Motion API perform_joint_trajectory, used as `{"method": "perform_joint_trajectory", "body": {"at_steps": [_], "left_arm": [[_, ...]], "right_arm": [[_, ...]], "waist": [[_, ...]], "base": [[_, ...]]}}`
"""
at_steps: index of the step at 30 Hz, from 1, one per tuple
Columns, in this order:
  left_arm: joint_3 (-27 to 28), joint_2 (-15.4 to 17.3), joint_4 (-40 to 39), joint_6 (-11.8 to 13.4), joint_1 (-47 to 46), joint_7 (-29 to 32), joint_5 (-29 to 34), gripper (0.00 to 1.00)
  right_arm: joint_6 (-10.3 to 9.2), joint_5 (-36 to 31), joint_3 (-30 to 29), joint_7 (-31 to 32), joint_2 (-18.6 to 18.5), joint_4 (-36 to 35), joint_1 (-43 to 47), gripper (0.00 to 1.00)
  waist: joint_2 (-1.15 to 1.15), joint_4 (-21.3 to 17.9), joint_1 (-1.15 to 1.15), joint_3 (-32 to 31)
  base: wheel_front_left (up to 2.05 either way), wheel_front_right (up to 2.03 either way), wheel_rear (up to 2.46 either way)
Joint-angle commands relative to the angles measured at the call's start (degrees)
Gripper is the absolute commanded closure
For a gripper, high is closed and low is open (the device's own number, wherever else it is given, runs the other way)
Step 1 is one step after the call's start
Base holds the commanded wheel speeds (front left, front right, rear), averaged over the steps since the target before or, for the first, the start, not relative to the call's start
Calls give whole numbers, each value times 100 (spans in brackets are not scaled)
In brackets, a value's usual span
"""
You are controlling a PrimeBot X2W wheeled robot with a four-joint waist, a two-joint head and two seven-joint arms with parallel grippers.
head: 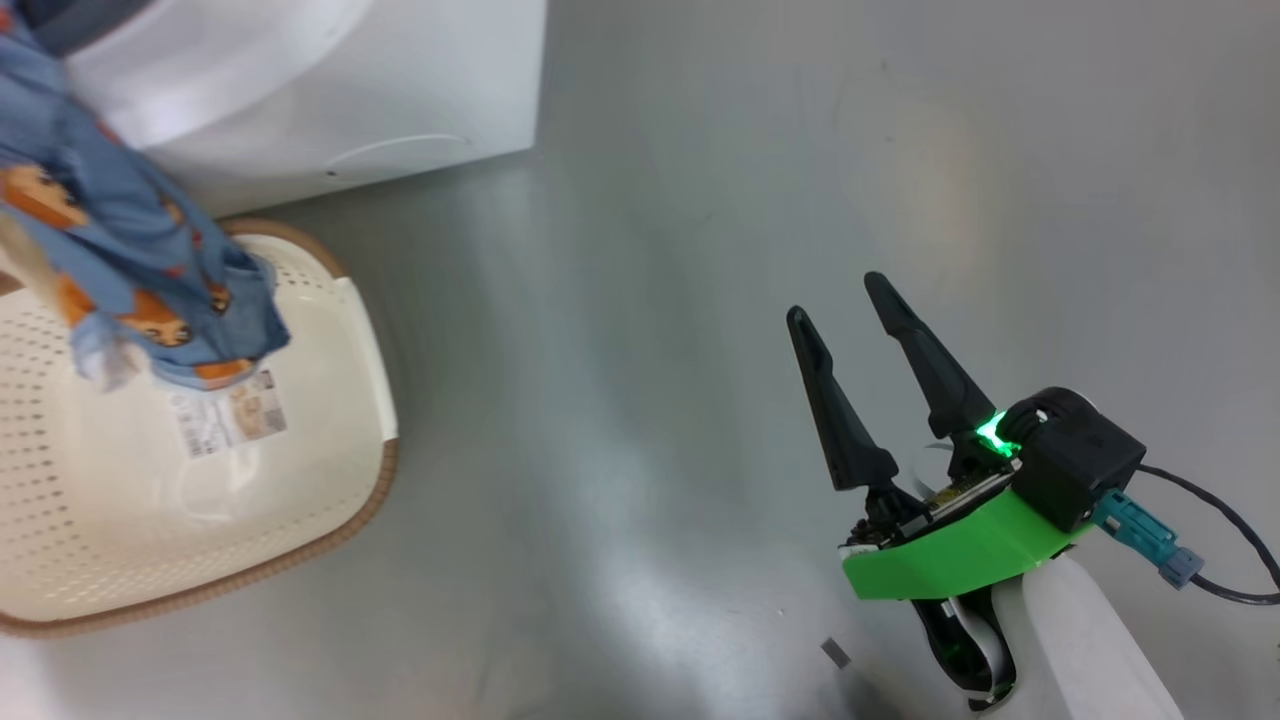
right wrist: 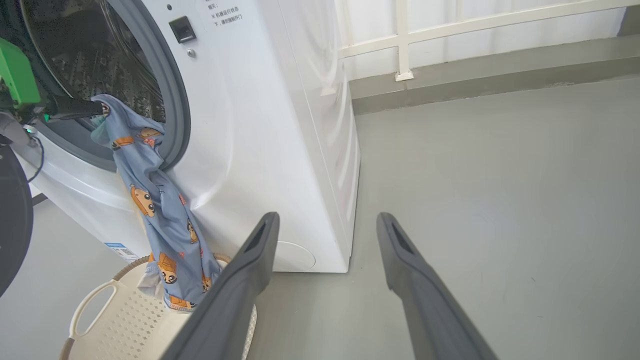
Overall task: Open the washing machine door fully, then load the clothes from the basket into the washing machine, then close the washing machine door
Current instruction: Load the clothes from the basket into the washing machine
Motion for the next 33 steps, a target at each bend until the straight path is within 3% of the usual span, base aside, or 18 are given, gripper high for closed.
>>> {"method": "perform_joint_trajectory", "body": {"at_steps": [1, 7, 12, 25, 29, 33], "left_arm": [[220, 409, -145, 82, -248, 48, 106, 100], [285, 622, 164, 315, -781, 44, 334, 100], [312, 796, 598, 356, -1244, -412, 646, 100], [250, 802, 1458, 381, -2598, -2858, 1557, 100], [171, 782, 1802, 299, -2897, -3486, 1743, 100], [62, 638, 2336, -19, -2952, -3212, 1566, 100]], "right_arm": [[16, 60, 150, -42, 17, -144, 6, 0], [16, 217, 307, -42, 17, -183, -78, 0], [16, 298, 399, -42, 17, -207, -121, 0], [16, 382, 555, -42, 17, -273, -275, 0], [16, 397, 542, -42, 17, -304, -295, 0], [16, 382, 498, -42, 17, -295, -291, 0]], "waist": [[0, -192, 0, 166], [0, -523, 0, 402], [0, -730, 0, 581], [0, -999, 0, 969], [0, -1010, 0, 1038], [0, -952, 0, 1054]], "base": [[0, 0, 0], [0, 0, 0], [0, 0, 0], [0, 0, 0], [0, 0, 0], [0, 0, 0]]}}
